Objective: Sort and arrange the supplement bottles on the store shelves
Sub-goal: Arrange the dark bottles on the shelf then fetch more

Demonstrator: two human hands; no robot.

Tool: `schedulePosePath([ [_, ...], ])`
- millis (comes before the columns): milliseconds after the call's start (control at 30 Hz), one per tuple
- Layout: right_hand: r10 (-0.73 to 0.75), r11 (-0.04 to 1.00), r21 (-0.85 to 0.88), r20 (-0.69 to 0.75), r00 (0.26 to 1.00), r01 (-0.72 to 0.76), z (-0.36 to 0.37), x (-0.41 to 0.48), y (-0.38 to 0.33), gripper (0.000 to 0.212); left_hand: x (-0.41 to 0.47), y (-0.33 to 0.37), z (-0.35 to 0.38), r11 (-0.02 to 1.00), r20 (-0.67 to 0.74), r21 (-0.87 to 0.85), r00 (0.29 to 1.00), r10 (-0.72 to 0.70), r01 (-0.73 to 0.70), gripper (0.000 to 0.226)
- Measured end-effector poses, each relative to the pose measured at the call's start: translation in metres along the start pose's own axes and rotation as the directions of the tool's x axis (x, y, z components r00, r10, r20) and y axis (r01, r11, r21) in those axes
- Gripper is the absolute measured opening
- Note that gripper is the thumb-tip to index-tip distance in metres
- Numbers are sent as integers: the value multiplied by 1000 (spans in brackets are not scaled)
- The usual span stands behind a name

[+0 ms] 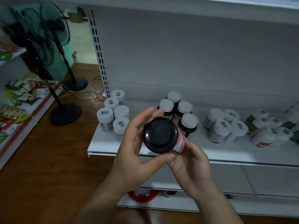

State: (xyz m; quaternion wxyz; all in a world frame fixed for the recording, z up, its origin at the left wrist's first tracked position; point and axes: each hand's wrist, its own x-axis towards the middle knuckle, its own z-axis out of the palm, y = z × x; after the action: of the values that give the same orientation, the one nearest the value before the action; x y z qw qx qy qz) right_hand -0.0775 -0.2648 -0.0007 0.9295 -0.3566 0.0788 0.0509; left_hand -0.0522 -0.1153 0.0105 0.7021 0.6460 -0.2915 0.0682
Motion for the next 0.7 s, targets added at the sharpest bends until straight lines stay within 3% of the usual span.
schedulePosePath([
  [133, 34, 996, 81, 7, 999, -34, -12, -1, -8, 42, 4, -1, 15, 1000, 16, 20, 1000, 13, -14, 85],
  [333, -33, 997, -77, -45, 998, 29, -31, -3, -21, 43, 3, -4, 26, 999, -29, 25, 999, -37, 37, 80],
  [533, -216, 892, -409, -7, 976, 194, -35, -7, -32, 44, 3, -6, 31, 923, -223, -265, 914, -339, 278, 65],
  [700, -278, 792, -543, 85, 957, 278, -39, -5, -28, 68, 2, -13, 32, 848, -188, -290, 843, -504, 442, 47],
])
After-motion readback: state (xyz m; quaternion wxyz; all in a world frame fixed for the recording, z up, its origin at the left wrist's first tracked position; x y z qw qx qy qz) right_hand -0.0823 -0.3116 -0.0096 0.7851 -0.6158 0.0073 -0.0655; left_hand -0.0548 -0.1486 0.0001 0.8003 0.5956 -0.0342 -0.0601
